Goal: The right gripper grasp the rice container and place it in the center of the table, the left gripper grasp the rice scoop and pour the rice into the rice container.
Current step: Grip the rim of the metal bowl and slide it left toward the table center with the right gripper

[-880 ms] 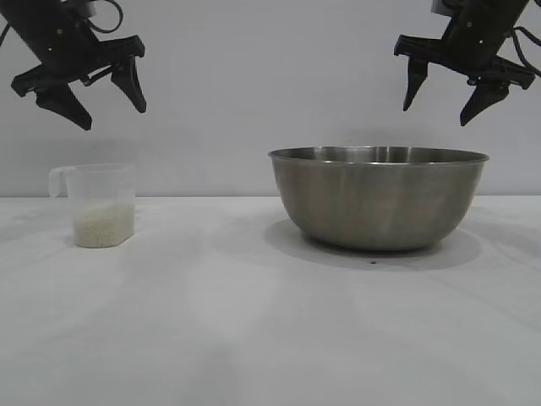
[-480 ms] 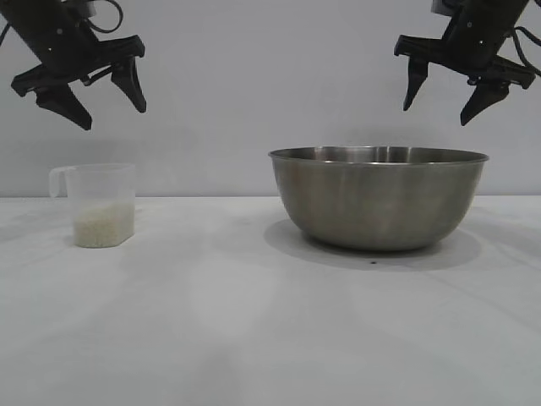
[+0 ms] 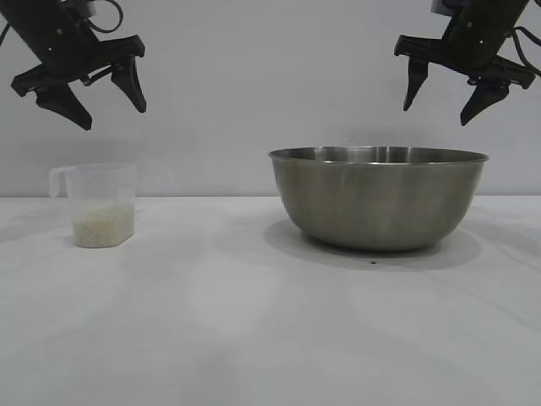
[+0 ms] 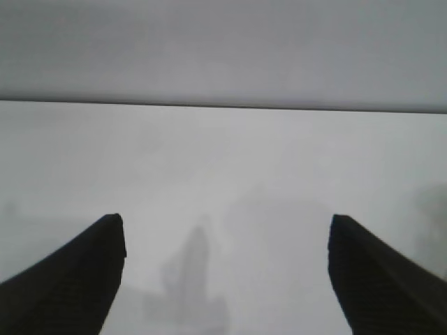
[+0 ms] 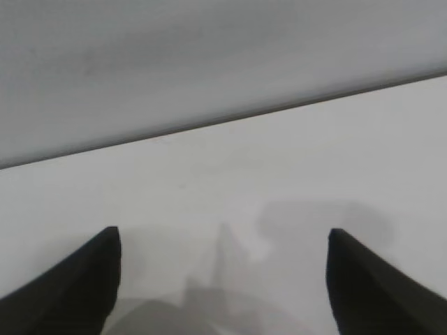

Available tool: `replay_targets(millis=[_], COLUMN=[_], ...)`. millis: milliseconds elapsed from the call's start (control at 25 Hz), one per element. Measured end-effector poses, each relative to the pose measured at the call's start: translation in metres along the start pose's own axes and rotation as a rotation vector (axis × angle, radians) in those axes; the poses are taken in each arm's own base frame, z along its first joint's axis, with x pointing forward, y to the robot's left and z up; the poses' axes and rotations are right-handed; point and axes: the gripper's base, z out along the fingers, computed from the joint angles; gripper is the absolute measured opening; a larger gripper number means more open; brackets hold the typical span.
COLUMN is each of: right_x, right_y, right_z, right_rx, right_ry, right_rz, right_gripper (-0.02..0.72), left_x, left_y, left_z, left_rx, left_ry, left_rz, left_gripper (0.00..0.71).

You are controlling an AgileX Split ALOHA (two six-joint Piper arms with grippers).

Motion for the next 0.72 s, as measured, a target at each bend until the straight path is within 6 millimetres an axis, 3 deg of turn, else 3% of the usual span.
replay_targets(millis=[320, 720], right_x=[0.006, 0.023], right_y=[0.002, 0.009], right_z=[-0.040, -0.052], right_rx=[0.034, -0.047], right_ry=[0.153, 0.358], right_rz=[-0.072, -0.100], right_gripper=[0.543, 0.543], left_x=[0.000, 0.000], left_y=[0.000, 0.000], left_z=[0.000, 0.000], left_rx=[-0.003, -0.004], left_ry=[0.001, 0.002], left_rz=[0.009, 0.011], left_gripper=[0.550, 0.550])
